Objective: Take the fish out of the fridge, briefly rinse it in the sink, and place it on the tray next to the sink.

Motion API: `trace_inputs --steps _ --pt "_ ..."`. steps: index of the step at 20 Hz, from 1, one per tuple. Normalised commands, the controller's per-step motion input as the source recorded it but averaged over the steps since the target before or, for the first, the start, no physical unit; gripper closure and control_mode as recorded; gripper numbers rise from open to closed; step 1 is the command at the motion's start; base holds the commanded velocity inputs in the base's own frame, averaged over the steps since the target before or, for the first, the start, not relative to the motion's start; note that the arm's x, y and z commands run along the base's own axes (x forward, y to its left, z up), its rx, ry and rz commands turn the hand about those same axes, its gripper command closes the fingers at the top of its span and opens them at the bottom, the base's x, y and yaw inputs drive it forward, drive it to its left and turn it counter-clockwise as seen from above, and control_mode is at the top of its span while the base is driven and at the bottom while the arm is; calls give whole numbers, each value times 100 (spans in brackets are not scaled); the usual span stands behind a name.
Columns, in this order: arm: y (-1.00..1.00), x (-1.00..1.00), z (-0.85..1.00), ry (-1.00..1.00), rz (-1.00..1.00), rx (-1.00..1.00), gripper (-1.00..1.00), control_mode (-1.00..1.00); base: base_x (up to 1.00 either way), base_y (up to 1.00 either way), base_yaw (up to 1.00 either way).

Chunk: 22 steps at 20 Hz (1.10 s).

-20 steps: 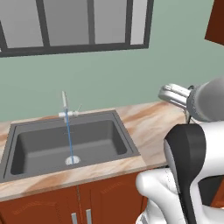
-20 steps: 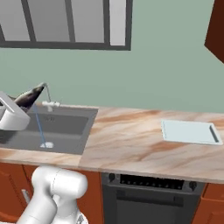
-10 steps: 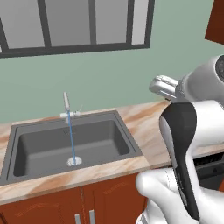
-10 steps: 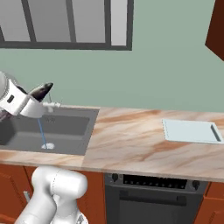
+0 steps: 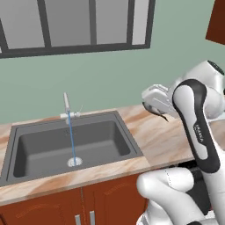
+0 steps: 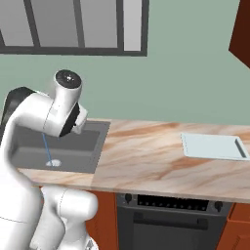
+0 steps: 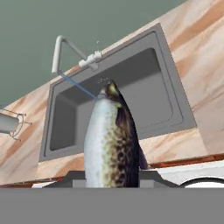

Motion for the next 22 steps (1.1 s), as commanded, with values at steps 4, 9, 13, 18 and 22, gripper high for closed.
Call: trace_inputs --steps 4,9,13,18,22 --pt "47 21 -22 23 16 -4 100 -100 0 0 0" --pt "39 72 -45 7 39 -3 100 -100 0 0 0" --pt "15 100 -43 4 45 5 100 -100 0 0 0" --pt "2 81 -51 0 44 5 100 -100 0 0 0" --pt "6 27 -55 12 20 -10 100 -100 0 0 0"
